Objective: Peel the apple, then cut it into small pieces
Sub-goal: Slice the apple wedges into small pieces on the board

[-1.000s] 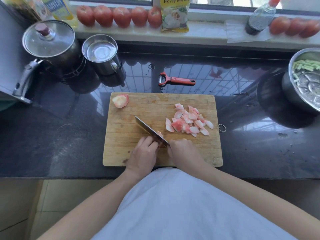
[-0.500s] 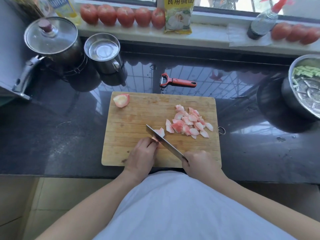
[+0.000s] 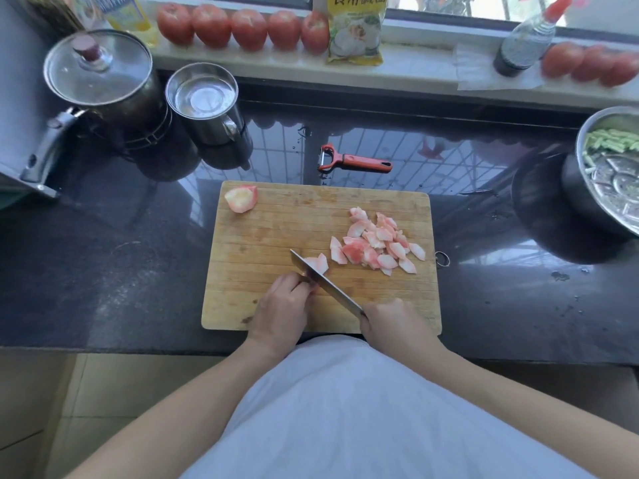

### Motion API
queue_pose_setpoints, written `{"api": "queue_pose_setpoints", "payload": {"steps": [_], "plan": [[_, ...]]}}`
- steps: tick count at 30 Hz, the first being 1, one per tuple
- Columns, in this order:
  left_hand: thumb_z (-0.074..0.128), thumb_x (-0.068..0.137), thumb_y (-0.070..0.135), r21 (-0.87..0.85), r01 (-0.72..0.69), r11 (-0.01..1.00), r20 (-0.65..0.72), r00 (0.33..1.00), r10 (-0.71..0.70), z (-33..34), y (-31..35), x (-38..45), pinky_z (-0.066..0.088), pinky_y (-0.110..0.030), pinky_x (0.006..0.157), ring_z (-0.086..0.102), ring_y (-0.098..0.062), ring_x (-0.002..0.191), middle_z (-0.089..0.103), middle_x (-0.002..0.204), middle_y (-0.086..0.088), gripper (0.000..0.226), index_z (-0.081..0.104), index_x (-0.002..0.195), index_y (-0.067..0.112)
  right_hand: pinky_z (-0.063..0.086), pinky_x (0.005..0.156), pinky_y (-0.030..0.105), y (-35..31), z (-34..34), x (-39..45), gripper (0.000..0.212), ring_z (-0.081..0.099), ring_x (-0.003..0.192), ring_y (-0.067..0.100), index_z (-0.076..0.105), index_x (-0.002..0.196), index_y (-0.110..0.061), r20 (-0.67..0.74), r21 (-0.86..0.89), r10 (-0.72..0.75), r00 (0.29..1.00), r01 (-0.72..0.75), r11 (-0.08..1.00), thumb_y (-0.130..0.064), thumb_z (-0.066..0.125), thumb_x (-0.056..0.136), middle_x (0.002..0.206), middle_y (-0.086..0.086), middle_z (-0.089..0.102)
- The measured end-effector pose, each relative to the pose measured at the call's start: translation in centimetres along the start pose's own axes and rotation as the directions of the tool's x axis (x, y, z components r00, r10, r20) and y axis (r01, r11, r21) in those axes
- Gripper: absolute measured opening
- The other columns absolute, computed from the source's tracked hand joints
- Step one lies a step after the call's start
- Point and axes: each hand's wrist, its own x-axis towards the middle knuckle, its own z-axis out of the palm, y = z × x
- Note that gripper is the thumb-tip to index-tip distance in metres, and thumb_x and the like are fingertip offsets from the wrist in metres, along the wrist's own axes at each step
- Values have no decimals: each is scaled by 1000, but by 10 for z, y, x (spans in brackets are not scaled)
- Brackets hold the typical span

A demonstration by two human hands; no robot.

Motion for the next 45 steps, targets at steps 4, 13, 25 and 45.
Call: {"api": "queue_pose_setpoints", "payload": {"steps": [4,13,25,45], "plan": [[68,94,11,12,19,1000,29,999,-19,3,-2,0,52,-47,64,56,-28,83,63,93,-3,9,74,101,9,41,47,34,-17,15,32,15,46,57,27,56,79,-16,-74,23,-32,997,34,999,-11,54,93,63,1,45],[76,91,8,-91,95,991,23,995,-93,-12,1,-6,52,-44,57,56,-19,75,59,84,1,10,68,87,13,38,54,31,-18,13,33,28,58,66,28,60,77,-13,-130,280,67,989,-29,960,-27,53,100,72,9,62],[47,107,30,-55,697,715,-204,693,-691,-87,-62,-45,34,-39,65,51,-33,72,48,70,0,46,39,65,16,46,54,35,-18,11,32,32,57,64,27,51,68,-20,-111,302,81,991,-44,952,-27,53,99,66,6,59],[70,96,26,-83,230,970,180,960,-213,-35,15,0,52,-33,70,54,-8,88,52,101,16,8,70,104,27,39,47,32,-8,1,24,29,54,58,22,57,69,-20,-168,356,130,977,-63,932,-25,53,97,60,-2,54]]}}
